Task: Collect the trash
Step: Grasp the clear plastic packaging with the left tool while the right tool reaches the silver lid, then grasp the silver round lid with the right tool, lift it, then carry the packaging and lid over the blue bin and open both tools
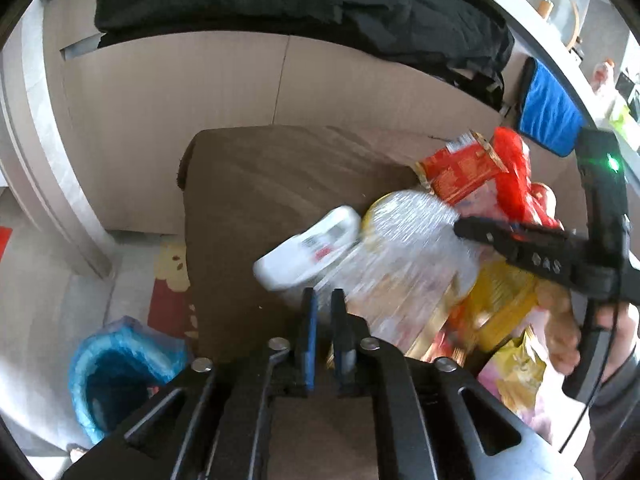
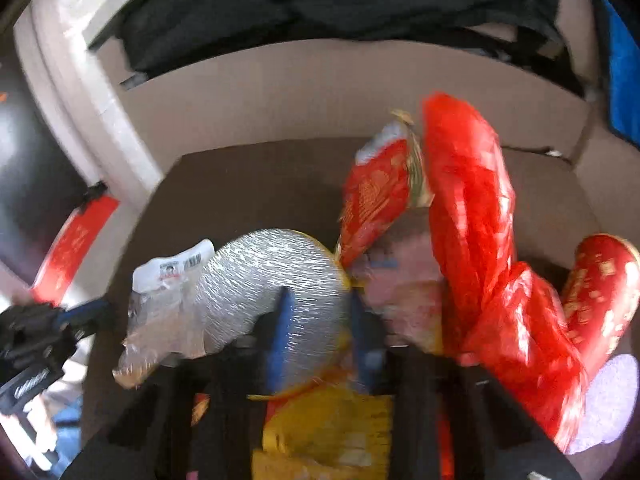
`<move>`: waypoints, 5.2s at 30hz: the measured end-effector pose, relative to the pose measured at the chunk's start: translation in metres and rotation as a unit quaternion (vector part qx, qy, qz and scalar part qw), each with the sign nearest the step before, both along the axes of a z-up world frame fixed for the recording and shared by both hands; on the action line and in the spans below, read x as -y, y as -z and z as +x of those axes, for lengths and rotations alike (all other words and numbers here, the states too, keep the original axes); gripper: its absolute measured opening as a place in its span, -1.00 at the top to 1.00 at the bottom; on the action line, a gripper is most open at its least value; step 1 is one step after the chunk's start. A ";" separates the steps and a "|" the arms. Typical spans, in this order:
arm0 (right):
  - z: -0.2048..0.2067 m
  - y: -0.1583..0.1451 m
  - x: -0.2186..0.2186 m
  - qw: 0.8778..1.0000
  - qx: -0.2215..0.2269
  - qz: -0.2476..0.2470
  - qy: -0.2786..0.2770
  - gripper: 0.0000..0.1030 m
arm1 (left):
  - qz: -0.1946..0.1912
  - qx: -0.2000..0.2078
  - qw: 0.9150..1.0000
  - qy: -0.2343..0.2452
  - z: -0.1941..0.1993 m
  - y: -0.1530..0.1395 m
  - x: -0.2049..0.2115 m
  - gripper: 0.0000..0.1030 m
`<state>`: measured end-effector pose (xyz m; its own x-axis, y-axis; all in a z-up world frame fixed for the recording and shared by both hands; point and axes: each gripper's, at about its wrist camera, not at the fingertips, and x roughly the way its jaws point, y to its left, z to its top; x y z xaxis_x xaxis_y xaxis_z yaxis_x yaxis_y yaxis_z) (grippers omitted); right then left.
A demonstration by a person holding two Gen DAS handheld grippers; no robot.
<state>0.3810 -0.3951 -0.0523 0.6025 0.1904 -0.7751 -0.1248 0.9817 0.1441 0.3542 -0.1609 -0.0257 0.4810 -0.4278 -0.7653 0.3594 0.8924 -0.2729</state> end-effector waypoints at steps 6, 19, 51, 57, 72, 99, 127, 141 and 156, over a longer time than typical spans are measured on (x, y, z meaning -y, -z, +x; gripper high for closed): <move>-0.019 0.002 -0.004 0.999 -0.007 0.020 -0.034 0.94 | -0.010 -0.013 1.000 -0.025 0.001 0.005 -0.009 0.30; -0.081 -0.034 -0.004 0.996 0.062 -0.010 -0.064 0.17 | -0.026 -0.029 0.997 -0.064 -0.014 0.009 -0.028 0.20; -0.109 -0.006 0.032 0.995 0.091 -0.039 -0.027 0.19 | -0.014 -0.076 0.990 -0.116 -0.037 0.014 0.035 0.61; -0.111 -0.018 0.020 0.992 0.099 -0.030 -0.071 0.17 | 0.012 -0.026 0.995 -0.099 -0.053 -0.002 0.035 0.89; -0.029 0.018 0.023 0.997 -0.031 0.074 -0.010 0.16 | 0.056 0.046 0.997 -0.036 -0.053 -0.039 0.017 0.95; -0.045 -0.031 -0.041 0.996 0.043 0.047 -0.069 0.75 | 0.022 0.041 0.999 -0.009 -0.040 -0.029 0.002 0.96; -0.140 -0.114 -0.118 0.986 0.138 -0.017 -0.095 0.75 | 0.003 0.142 0.986 -0.086 -0.129 -0.140 -0.103 0.97; -0.148 -0.059 -0.285 0.981 0.080 0.006 -0.177 0.75 | 0.047 0.099 0.975 -0.193 -0.168 -0.083 -0.267 0.97; -0.083 0.055 -0.367 0.988 -0.045 -0.031 -0.146 0.74 | 0.024 -0.019 0.979 -0.200 -0.106 0.052 -0.331 0.97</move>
